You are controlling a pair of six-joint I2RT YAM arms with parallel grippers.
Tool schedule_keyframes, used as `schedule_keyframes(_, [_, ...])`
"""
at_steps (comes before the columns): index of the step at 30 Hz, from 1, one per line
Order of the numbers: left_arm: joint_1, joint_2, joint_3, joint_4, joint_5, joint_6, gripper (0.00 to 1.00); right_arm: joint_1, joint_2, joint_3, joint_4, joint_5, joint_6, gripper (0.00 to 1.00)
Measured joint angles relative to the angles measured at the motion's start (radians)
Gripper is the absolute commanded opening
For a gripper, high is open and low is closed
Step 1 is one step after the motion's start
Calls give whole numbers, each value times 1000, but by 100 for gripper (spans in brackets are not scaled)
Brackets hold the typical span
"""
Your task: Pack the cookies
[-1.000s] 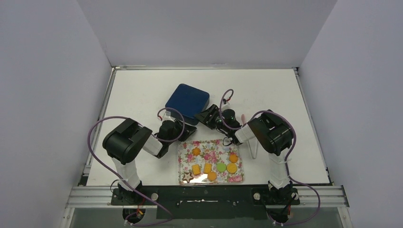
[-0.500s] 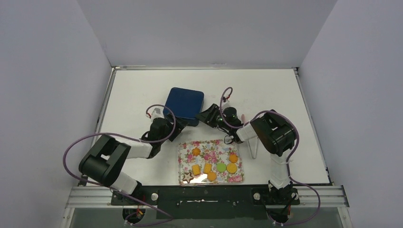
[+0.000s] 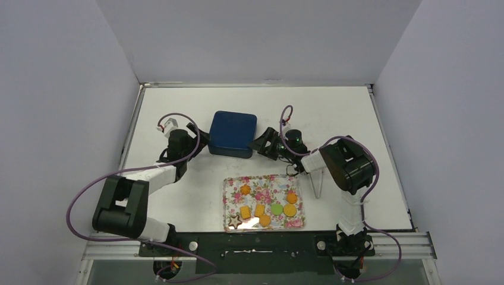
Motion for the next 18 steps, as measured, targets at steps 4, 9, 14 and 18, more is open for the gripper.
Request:
schedule_keyframes(4, [20,87,41,1,42,47,79,-1,0,0,-6,-22,8,80])
schedule_keyframes(9, [18,138,50,2,96,77,73,1,0,0,-6,-47,19,80])
schedule_keyframes(14, [1,164,72,9,121,92,70,13,3,0,-3,-74,38,76])
schedule_keyframes(18, [-12,194,93,22,140,103,69,18,26,11,10,-90,53,68])
